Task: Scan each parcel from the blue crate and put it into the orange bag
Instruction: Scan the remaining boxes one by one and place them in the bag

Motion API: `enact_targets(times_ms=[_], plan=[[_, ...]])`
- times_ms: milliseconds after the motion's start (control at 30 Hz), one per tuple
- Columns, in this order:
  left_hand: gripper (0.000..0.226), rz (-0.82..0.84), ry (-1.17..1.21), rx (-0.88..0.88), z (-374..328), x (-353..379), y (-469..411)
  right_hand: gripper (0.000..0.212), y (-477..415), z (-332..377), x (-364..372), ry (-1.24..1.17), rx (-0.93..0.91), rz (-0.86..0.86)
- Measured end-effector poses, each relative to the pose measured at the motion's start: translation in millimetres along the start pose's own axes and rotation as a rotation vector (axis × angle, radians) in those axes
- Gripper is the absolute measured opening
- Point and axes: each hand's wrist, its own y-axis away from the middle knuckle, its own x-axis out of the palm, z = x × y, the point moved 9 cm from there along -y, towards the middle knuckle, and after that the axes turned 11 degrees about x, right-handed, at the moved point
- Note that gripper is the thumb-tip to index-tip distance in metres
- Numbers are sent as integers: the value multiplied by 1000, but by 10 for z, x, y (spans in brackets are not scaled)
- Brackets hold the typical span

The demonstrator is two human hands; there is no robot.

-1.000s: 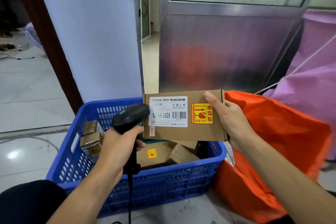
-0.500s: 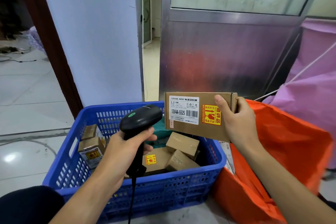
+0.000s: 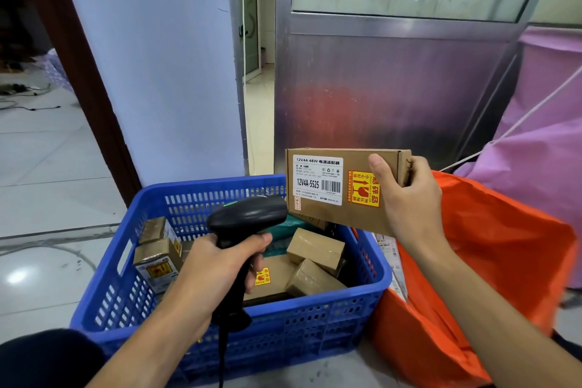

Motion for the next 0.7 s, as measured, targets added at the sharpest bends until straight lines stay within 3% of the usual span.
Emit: enact_targets(times_ms=[700], plan=[[23, 2, -36, 45, -16, 23, 17, 41, 8, 13, -2, 23, -6, 2]])
